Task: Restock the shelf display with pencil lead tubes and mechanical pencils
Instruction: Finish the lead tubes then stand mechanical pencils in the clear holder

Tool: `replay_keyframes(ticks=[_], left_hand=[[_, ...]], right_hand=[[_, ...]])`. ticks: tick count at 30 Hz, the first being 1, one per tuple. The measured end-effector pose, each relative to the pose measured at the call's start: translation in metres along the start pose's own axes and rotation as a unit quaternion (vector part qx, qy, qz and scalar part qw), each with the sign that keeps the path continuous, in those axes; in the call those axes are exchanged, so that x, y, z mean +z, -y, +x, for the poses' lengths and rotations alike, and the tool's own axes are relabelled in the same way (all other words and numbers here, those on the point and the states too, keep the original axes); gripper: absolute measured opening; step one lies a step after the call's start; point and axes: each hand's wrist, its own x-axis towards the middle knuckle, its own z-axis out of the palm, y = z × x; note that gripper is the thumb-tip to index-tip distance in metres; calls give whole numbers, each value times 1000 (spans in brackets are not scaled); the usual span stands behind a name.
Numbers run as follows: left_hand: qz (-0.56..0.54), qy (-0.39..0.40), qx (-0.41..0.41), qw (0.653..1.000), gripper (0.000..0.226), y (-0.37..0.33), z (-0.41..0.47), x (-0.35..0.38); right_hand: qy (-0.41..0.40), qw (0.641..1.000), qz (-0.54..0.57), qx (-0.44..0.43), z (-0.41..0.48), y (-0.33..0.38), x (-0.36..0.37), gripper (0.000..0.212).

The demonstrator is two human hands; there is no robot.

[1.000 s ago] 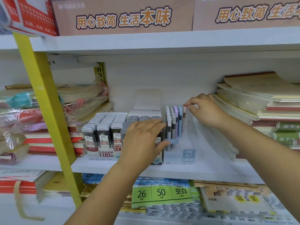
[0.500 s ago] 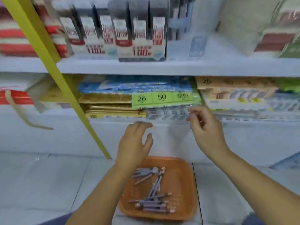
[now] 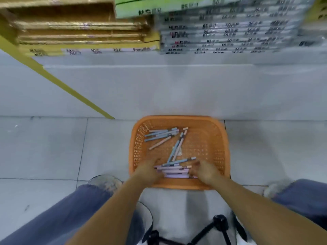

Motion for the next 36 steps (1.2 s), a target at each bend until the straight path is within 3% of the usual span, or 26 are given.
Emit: replay_keyframes(ticks=[4, 8, 13, 17, 21, 26, 30, 36], left_hand=[[55, 19, 0, 998, 64, -2, 20, 11], [121, 15, 22, 992, 60, -2, 32, 17], [172, 9, 19, 985, 52, -4, 36, 20], [84, -1, -8, 996, 39, -7, 37, 21], [-54, 19, -43, 997, 34, -10, 43, 16], [-131, 3, -51, 990, 33, -6, 38, 8], [-169, -10, -46, 984, 34, 5, 35, -5], [-157, -47, -87, 983, 33, 12, 47, -12]], right_hand=[[32, 998, 40, -24, 9, 4, 10, 57], [48, 997, 39, -36, 10, 3, 13, 47], [-11, 985, 169, -18, 13, 7, 7, 44], [-68, 976, 207, 3, 18, 4, -1, 35], [-64, 980, 179, 52, 19, -3, 3, 31], [-92, 965, 234, 73, 34, 25, 20, 45], [-125, 975, 170, 69, 46, 51, 26, 65], [-164, 975, 151, 21, 50, 53, 35, 27]])
